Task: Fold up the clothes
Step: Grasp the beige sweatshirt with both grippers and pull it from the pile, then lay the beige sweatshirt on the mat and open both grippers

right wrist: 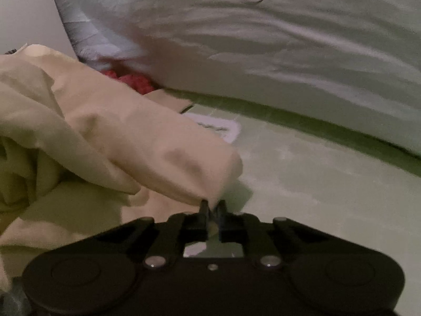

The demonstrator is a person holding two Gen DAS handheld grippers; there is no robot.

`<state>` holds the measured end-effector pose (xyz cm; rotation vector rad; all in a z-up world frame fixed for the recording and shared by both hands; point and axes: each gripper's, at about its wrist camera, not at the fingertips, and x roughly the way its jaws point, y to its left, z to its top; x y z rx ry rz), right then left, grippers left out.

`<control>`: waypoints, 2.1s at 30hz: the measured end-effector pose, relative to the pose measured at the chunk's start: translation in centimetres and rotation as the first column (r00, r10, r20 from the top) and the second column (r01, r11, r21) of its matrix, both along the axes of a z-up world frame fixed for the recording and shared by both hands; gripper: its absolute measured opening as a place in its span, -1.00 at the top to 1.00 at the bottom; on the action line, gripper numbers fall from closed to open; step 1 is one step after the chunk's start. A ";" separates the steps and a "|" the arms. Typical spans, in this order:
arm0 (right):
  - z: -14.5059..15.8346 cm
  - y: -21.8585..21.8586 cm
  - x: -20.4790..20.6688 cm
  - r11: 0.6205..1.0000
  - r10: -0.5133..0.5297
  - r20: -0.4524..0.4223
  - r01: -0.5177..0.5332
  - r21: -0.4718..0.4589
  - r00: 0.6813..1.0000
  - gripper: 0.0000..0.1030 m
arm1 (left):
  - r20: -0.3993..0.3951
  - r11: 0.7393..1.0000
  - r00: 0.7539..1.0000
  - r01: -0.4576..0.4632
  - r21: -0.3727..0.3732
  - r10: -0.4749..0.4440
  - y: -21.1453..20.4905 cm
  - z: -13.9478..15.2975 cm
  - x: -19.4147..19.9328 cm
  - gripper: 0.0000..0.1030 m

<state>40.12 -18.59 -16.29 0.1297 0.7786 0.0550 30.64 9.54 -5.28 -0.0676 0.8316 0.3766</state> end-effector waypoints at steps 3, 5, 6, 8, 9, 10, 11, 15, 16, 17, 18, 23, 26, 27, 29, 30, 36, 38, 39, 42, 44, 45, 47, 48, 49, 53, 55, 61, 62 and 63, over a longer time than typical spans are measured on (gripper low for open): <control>0.8 -1.9 -2.5 0.997 -0.065 0.025 0.066 -0.039 0.998 0.91 | 0.018 1.000 1.000 0.001 -0.015 -0.001 0.0 1.0 -1.3 0.79; 1.5 -3.9 -4.9 0.990 -0.123 0.048 0.126 -0.061 0.991 0.91 | 0.029 1.000 1.000 0.012 -0.008 -0.012 -0.4 1.7 -2.5 0.82; 1.9 -5.2 -6.5 0.985 -0.154 0.061 0.158 -0.071 0.986 0.91 | 0.033 1.000 0.999 0.019 -0.012 -0.019 -0.6 1.9 -3.1 0.83; 2.6 -8.0 -10.0 0.973 -0.210 0.078 0.216 -0.081 0.975 0.91 | 0.042 0.999 0.998 0.037 -0.025 -0.036 -1.3 2.3 -4.5 0.85; 2.8 -9.3 -12.1 0.965 -0.241 0.082 0.248 -0.089 0.967 0.91 | 0.046 0.998 0.998 0.048 -0.032 -0.046 -1.6 2.4 -5.3 0.85; 3.1 -10.7 -14.3 0.954 -0.274 0.084 0.282 -0.101 0.958 0.91 | 0.046 0.997 0.997 0.060 -0.040 -0.058 -2.1 2.5 -6.0 0.86; 3.3 -12.1 -16.5 0.942 -0.307 0.086 0.315 -0.112 0.948 0.91 | 0.043 0.996 0.996 0.075 -0.051 -0.073 -2.7 2.4 -7.0 0.87; 3.6 -17.6 -26.3 0.864 -0.472 0.085 0.479 -0.151 0.878 0.91 | 0.009 0.982 0.988 0.155 -0.109 -0.155 -5.9 1.6 -10.9 0.88; 3.5 -18.9 -28.9 0.839 -0.514 0.078 0.520 -0.163 0.854 0.91 | -0.001 0.977 0.984 0.175 -0.125 -0.177 -6.7 1.4 -11.9 0.88; 3.5 -20.2 -31.5 0.810 -0.557 0.070 0.560 -0.174 0.828 0.91 | -0.017 0.970 0.979 0.199 -0.143 -0.203 -7.7 0.9 -12.9 0.88; 3.2 -21.5 -34.1 0.777 -0.602 0.060 0.602 -0.184 0.796 0.91 | -0.033 0.961 0.972 0.223 -0.162 -0.231 -8.8 0.5 -14.0 0.88; 2.0 -26.2 -45.7 0.615 -0.779 -0.011 0.761 -0.208 0.627 0.90 | -0.100 0.912 0.928 0.325 -0.251 -0.358 -14.0 -1.6 -18.5 0.87; 1.2 -27.7 -50.0 0.574 -0.816 -0.059 0.794 -0.203 0.575 0.89 | -0.120 0.885 0.898 0.382 -0.265 -0.423 -16.9 -2.1 -20.6 0.87; 1.1 -27.9 -50.9 0.573 -0.817 -0.068 0.794 -0.201 0.573 0.86 | -0.121 0.883 0.895 0.388 -0.265 -0.430 -17.5 -2.1 -21.1 0.87; 1.4 -28.1 -51.6 0.597 -0.800 -0.071 0.776 -0.205 0.596 0.78 | -0.124 0.879 0.890 0.396 -0.265 -0.438 -18.7 -2.1 -22.0 0.87; 1.7 -28.1 -51.5 0.613 -0.786 -0.065 0.761 -0.215 0.615 0.67 | -0.128 0.879 0.890 0.394 -0.267 -0.438 -19.1 -2.1 -22.3 0.87; 3.8 -27.5 -51.8 0.697 -0.699 -0.010 0.678 -0.233 0.715 -0.06 | -0.185 0.885 0.887 0.360 -0.296 -0.423 -20.2 -2.9 -23.3 0.46; 4.5 -27.6 -51.5 0.721 -0.672 0.010 0.657 -0.218 0.741 -0.25 | -0.211 0.890 0.890 0.331 -0.312 -0.405 -20.1 -3.6 -23.6 0.17; 4.6 -27.7 -51.2 0.731 -0.661 0.017 0.648 -0.214 0.751 -0.38 | -0.225 0.893 0.891 0.316 -0.320 -0.395 -20.0 -4.0 -23.7 0.13; 4.3 -28.5 -49.7 0.759 -0.628 0.017 0.616 -0.209 0.778 -0.48 | -0.261 0.890 0.881 0.295 -0.348 -0.394 -20.1 -5.1 -23.9 -0.16; 3.9 -29.3 -48.1 0.781 -0.607 -0.007 0.594 -0.194 0.795 -0.49 | -0.288 0.891 0.873 0.286 -0.353 -0.394 -20.3 -6.0 -23.6 -0.25; 3.7 -29.7 -47.3 0.792 -0.595 -0.020 0.582 -0.183 0.804 -0.49 | -0.307 0.897 0.871 0.273 -0.349 -0.384 -20.4 -6.4 -23.4 -0.25; 3.4 -30.4 -45.5 0.822 -0.559 -0.036 0.548 -0.154 0.828 -0.54 | -0.344 0.908 0.866 0.247 -0.339 -0.364 -20.7 -7.3 -23.0 -0.26; 3.2 -30.8 -44.4 0.839 -0.536 -0.040 0.526 -0.141 0.843 -0.59 | -0.354 0.907 0.860 0.248 -0.340 -0.367 -20.8 -7.6 -22.7 -0.27; 2.8 -31.1 -43.3 0.855 -0.511 -0.047 0.502 -0.126 0.858 -0.62 | -0.363 0.905 0.853 0.252 -0.342 -0.374 -21.0 -7.9 -22.3 -0.27; 0.5 -33.1 -38.1 0.884 -0.464 -0.097 0.453 -0.112 0.881 -0.62 | -0.391 0.899 0.831 0.262 -0.350 -0.395 -21.4 -8.9 -20.6 -0.27; -0.4 -34.0 -36.0 0.882 -0.466 -0.113 0.451 -0.139 0.877 -0.62 | -0.399 0.900 0.824 0.276 -0.338 -0.402 -21.8 -9.2 -19.9 -0.27; -2.4 -35.0 -33.5 0.898 -0.439 -0.173 0.424 -0.119 0.881 -0.61 | -0.398 0.881 0.788 0.383 -0.278 -0.469 -23.7 -9.3 -19.2 -0.20; -2.5 -34.8 -33.6 0.899 -0.438 -0.163 0.423 -0.116 0.884 -0.61 | -0.395 0.879 0.787 0.391 -0.274 -0.473 -23.8 -9.4 -19.2 -0.13; -2.6 -34.6 -33.7 0.901 -0.432 -0.152 0.419 -0.113 0.889 -0.50 | -0.390 0.875 0.785 0.404 -0.269 -0.482 -24.0 -9.3 -19.3 0.01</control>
